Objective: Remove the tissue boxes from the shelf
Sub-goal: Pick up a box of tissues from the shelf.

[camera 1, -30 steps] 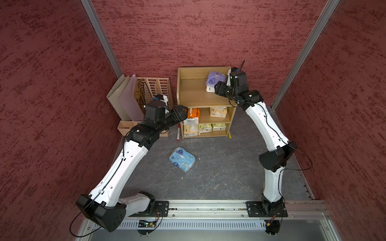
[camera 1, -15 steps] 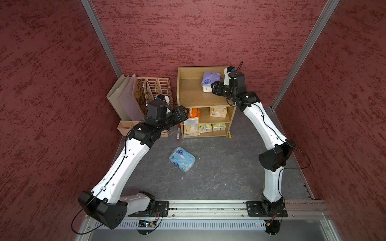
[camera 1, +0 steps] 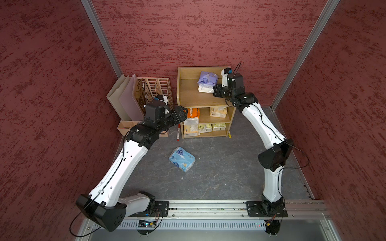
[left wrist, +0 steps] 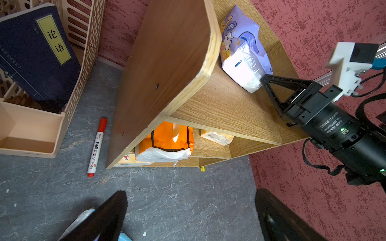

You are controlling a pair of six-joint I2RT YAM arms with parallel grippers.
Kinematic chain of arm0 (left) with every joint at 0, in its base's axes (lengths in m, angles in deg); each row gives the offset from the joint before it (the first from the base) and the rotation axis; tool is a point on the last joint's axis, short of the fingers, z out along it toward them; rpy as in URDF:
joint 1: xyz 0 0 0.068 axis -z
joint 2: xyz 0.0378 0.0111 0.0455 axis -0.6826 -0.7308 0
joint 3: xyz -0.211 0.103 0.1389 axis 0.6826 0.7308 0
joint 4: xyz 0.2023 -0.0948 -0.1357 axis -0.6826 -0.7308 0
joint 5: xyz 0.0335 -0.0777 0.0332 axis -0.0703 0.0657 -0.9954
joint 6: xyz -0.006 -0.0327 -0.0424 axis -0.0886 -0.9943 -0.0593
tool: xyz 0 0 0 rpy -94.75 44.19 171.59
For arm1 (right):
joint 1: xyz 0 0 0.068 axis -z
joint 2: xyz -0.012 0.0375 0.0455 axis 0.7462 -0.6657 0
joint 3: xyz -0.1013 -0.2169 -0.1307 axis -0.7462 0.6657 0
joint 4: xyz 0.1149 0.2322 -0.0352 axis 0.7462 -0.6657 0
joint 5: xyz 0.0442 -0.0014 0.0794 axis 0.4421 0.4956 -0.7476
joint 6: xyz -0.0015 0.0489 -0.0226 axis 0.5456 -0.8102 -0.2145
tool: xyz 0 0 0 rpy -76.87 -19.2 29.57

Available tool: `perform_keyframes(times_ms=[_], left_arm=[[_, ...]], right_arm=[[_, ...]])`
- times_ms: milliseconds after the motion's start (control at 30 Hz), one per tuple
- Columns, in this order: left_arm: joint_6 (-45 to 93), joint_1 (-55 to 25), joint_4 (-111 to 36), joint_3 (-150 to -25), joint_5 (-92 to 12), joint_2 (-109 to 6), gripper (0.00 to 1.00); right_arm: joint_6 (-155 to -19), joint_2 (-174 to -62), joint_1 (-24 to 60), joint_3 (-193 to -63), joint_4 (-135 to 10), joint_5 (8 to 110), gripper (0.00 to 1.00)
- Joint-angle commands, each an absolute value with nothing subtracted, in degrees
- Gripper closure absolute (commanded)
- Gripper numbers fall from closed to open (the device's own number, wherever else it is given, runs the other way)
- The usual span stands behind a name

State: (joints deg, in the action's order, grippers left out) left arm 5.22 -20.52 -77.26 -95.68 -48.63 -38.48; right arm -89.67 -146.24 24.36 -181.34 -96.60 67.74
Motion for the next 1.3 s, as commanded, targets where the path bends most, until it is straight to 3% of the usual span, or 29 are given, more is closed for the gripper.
perform_keyframes(times_ms=[0, 267, 333, 367, 500, 600, 1033, 1133, 1267], left_arm=[[5.46, -20.20, -77.97, -95.13, -49.06, -37.35, 0.00], [4.97, -20.03, -78.10, -93.71, -49.72, -35.88, 0.00], [5.02, -20.10, -78.31, -93.64, -49.83, -35.59, 0.00], [4.99, -20.06, -78.40, -93.55, -49.81, -35.54, 0.00], [4.92, -20.06, -78.48, -93.41, -49.56, -35.50, 0.00], [4.64, -20.02, -78.26, -93.22, -49.55, -35.33, 0.00], [4.62, -19.84, -78.96, -92.30, -51.16, -33.57, 0.00], [4.83, -19.84, -79.19, -92.54, -51.30, -33.62, 0.00], [5.02, -19.85, -79.55, -92.95, -51.57, -33.58, 0.00]], right_arm=[[-88.69, -141.76, 24.45, -178.65, -95.66, 65.24, 1.00], [-88.07, -131.52, 24.36, -166.47, -94.76, 63.15, 0.99], [-87.43, -131.10, 24.38, -166.72, -96.50, 62.07, 0.63], [-87.20, -131.01, 24.40, -167.04, -97.19, 61.81, 0.53], [-86.85, -130.62, 24.45, -167.66, -97.61, 62.02, 0.36], [-86.42, -131.84, 24.71, -169.53, -98.54, 62.20, 0.33], [-88.06, -139.62, 25.77, -175.16, -100.15, 56.53, 0.36], [-88.25, -139.31, 25.77, -173.85, -99.34, 57.36, 0.47], [-87.54, -138.17, 25.77, -172.98, -98.30, 58.58, 0.75]])
